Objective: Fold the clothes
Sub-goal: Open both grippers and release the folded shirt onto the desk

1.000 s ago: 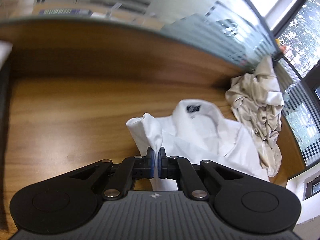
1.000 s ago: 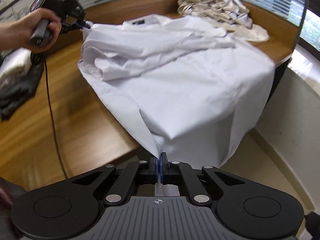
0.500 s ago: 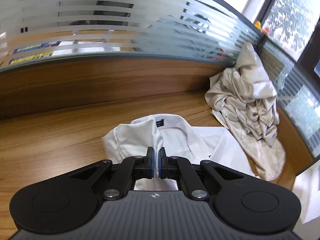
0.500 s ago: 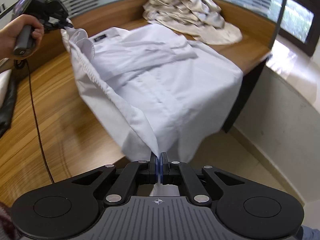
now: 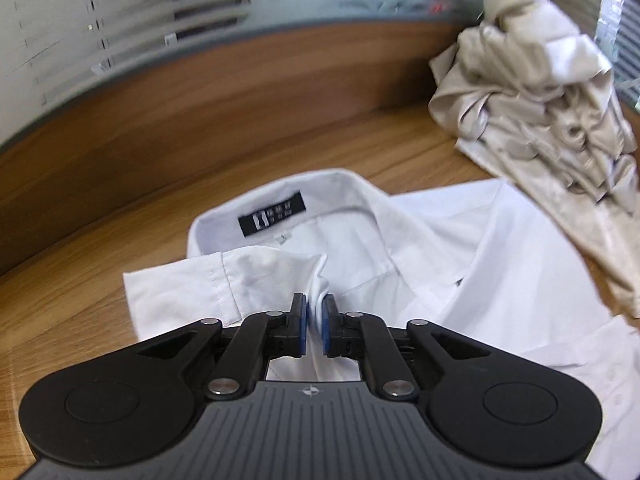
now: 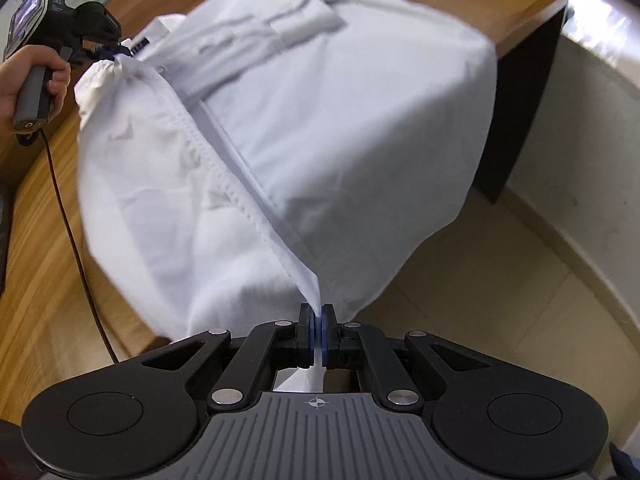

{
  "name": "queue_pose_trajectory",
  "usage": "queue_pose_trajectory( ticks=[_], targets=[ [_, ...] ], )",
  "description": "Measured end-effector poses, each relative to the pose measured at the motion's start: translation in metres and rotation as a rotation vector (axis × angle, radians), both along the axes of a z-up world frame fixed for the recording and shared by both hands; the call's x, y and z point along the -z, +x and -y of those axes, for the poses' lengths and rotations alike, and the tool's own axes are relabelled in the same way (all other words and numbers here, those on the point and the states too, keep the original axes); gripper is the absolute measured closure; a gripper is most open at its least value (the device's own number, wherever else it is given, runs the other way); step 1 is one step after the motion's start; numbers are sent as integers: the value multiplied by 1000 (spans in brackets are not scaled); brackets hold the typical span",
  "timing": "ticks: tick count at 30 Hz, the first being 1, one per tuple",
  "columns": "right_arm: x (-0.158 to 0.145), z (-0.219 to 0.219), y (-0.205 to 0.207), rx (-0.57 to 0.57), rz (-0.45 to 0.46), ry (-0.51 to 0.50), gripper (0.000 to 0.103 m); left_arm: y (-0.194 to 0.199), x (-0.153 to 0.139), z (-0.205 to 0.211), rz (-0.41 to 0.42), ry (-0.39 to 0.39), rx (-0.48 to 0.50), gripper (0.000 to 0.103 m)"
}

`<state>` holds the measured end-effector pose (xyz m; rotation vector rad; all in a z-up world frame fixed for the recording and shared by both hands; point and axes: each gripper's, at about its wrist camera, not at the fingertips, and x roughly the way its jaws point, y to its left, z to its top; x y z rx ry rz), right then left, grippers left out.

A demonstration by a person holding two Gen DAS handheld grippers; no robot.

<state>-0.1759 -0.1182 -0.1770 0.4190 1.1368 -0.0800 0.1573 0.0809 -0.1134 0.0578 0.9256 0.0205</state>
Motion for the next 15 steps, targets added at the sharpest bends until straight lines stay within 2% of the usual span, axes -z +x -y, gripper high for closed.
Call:
queue_pose_trajectory(
  ticks=[1,4,5,6,9,15],
  targets=[
    [6,2,3,-9,-6,13,97,1,2,-1,2,-12,0,87],
    [21,3,8,-45,-27,0,96,2,-5,-10,26,-86,15,64],
    [26,2,9,-57,-34,-9,90,1,-12,-15,35,-119,23,54],
    [29,1,9,-72,-34,-21,90,1,-19,-21,44,-153,31,51],
    [34,-1,5,-107,-24,-61,89,-5,-46,-40,75,-196,37,48],
    [12,-5,-19,-84,47,-97,82,-34,-84,-81,65,-181,43,43]
  ],
)
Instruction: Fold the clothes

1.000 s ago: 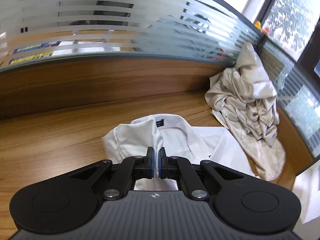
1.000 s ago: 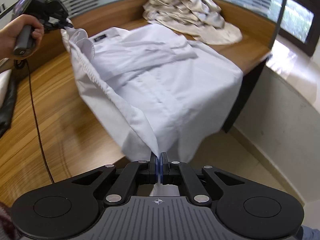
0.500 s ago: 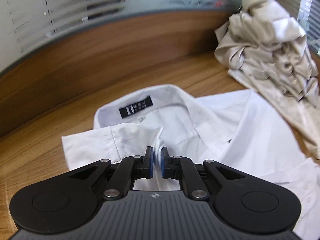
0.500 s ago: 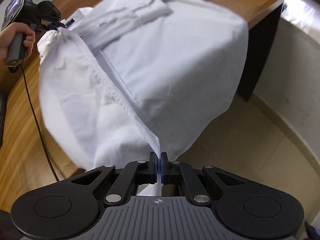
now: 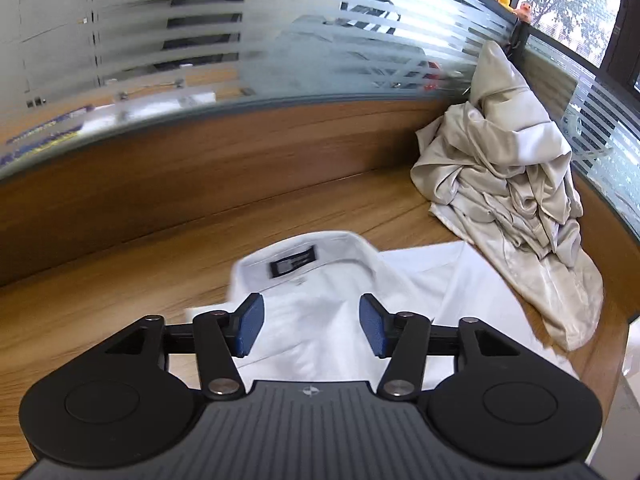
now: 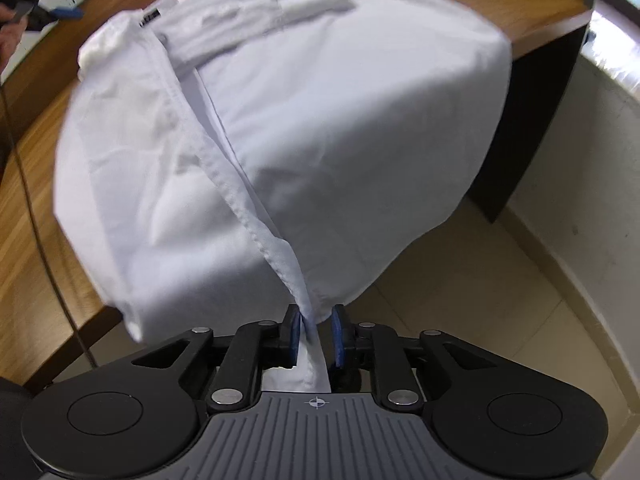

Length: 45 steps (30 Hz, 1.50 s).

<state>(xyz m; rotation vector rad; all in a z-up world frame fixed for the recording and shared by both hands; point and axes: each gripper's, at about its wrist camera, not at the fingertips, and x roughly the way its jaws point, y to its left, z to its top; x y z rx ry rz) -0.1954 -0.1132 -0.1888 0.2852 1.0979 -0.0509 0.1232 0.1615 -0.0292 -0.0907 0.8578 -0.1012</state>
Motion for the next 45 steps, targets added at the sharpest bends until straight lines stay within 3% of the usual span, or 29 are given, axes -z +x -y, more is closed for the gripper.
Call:
queue_pose_trajectory(
  ticks=[5,9,14,19,26,28,30,36,45],
  targets=[
    [-35,-11,-27,37,91,-26,72,-34,-6,-26,-58,-14,25,43],
    [-61,-12,-39,51,136,-42,71,-60,-2,-35,-102,-35,68,43],
    [-91,0,-39,53,183,-66,65,-74,-2,-25,-110,-61,133,43],
    [-106,24,-15,23,205,-111,63,-67,3,-1,-106,-55,128,43],
    [-106,84,46,-37,231,-86,62,-45,13,41,-129,-81,81,43],
    [-104,101,71,-69,234,-62,61,-44,16,54,-134,-79,90,43],
    [-103,115,99,-111,237,-35,53,-46,18,67,-138,-50,104,43],
    [-94,146,185,-254,248,56,48,-63,29,101,-169,-13,160,43],
    [-49,180,292,-278,144,166,49,-75,56,141,-217,42,201,43]
  ],
)
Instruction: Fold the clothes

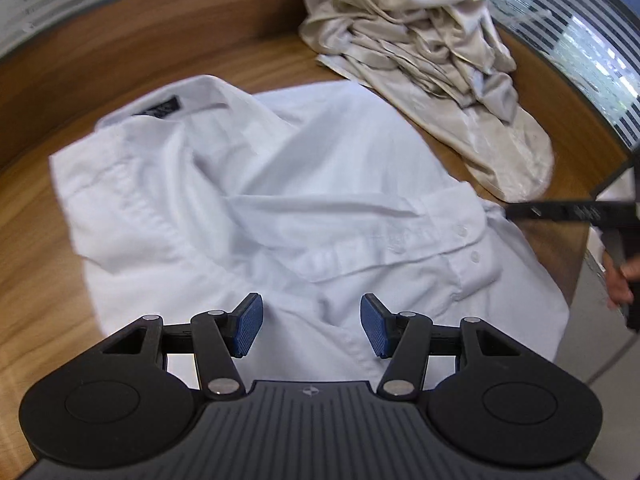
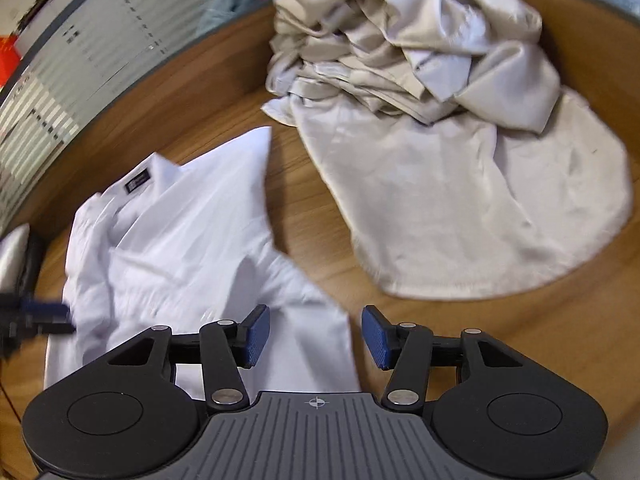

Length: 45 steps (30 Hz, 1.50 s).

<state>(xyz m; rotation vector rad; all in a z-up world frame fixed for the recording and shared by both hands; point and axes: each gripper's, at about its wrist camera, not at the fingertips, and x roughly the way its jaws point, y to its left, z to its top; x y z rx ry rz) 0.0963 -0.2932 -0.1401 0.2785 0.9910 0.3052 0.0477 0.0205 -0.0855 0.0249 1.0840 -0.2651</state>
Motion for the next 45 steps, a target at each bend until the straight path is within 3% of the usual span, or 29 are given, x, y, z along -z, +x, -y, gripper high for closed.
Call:
queue_pose_trajectory(
  ticks=[5,9,11,16,24,27,30,33,37,41,45],
  targets=[
    [11,5,19,-10,-47,35,54,9,6,35,24,3,115,43],
    [11,4,19,-10,-64,59,90,24,18,61,20,-17,190,48],
    [10,4,18,1,-70,64,100,34,26,72,14,-23,224,55],
    [-5,1,11,38,-67,106,100,51,48,77,-28,-19,230,59],
    [-50,-30,-14,54,3,194,100,55,48,71,-39,-65,189,59],
    [-66,-51,-22,28,33,214,100,56,39,58,-81,-126,127,59],
    [-78,-74,-29,2,55,207,100,40,0,20,-64,-237,56,59],
    [-86,-97,-36,-34,76,174,100,16,-32,-24,20,-200,12,58],
    [-89,-128,-49,-91,89,137,100,-8,-26,-77,37,-47,-91,59],
    [-80,-161,-59,-160,79,103,100,-19,14,-114,-40,-81,-227,62],
    [-66,-194,-64,-232,72,57,100,-22,21,-111,-25,-114,-238,62]
  ],
)
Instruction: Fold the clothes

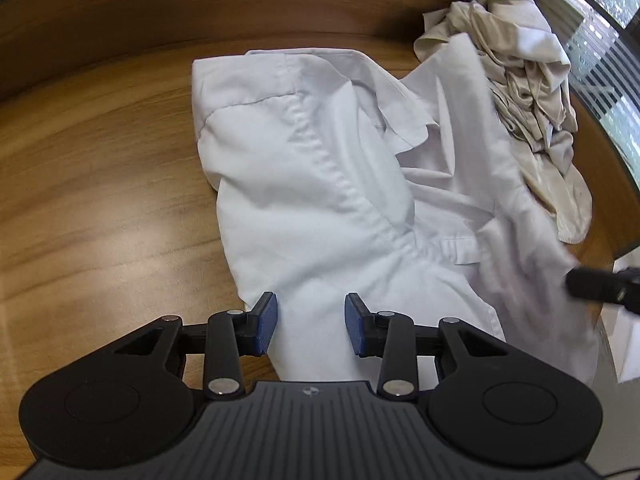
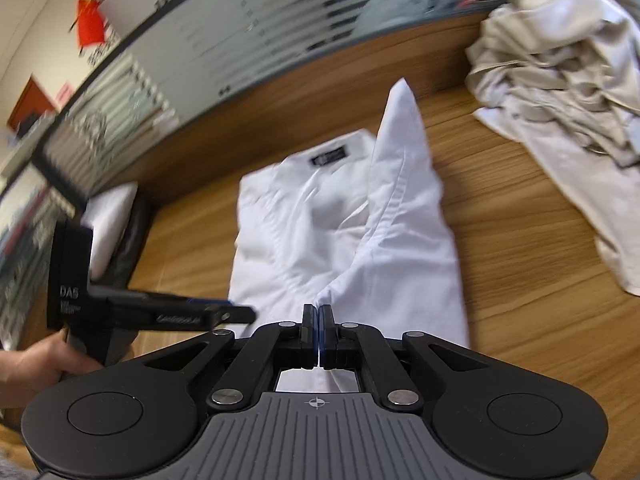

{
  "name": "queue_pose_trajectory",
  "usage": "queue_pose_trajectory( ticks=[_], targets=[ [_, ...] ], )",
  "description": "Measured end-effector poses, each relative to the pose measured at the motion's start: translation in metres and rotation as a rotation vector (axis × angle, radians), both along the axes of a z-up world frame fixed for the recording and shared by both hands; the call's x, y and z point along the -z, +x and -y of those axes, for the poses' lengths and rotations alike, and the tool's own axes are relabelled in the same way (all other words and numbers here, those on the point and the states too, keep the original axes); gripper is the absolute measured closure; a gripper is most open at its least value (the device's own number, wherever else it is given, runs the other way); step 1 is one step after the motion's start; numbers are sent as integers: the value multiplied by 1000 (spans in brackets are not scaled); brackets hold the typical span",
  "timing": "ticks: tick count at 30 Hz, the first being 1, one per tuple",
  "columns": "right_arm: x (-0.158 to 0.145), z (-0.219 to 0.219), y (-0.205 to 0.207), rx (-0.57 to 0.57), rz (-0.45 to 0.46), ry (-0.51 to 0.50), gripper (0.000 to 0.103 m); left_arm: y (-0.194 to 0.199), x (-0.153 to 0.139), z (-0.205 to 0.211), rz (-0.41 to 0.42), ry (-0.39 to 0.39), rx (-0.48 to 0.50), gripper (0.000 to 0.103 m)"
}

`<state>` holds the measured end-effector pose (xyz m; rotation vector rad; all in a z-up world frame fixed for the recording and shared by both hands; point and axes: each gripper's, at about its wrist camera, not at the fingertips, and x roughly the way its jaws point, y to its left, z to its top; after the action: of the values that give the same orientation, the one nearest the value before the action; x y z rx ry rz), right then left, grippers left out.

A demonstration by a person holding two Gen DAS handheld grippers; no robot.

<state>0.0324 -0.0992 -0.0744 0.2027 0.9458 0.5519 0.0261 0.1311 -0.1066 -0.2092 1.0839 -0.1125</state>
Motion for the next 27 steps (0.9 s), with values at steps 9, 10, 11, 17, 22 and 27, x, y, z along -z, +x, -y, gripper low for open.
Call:
queue_pose_trajectory(
  ticks=[9,10,11,17,22,27],
  targets=[
    [15,-54,-5,-143,-8,-75,100,-4,11,8,26,-8,55,62],
    [18,-58,-8,-164,-15,-86,100,-3,13,8,25,-11,57,62],
    [21,-63,-10,-186,-21,-97,100,-2,15,7,24,-13,59,62],
    [40,-71,-17,-216,-34,-144,100,6,-6,-14,99,-133,-37,62],
    [51,-73,-14,-209,-53,-164,100,37,-35,-32,205,-252,-96,58],
    [50,-70,-16,-215,-50,-159,100,87,-31,-33,194,-319,-130,53]
  ],
)
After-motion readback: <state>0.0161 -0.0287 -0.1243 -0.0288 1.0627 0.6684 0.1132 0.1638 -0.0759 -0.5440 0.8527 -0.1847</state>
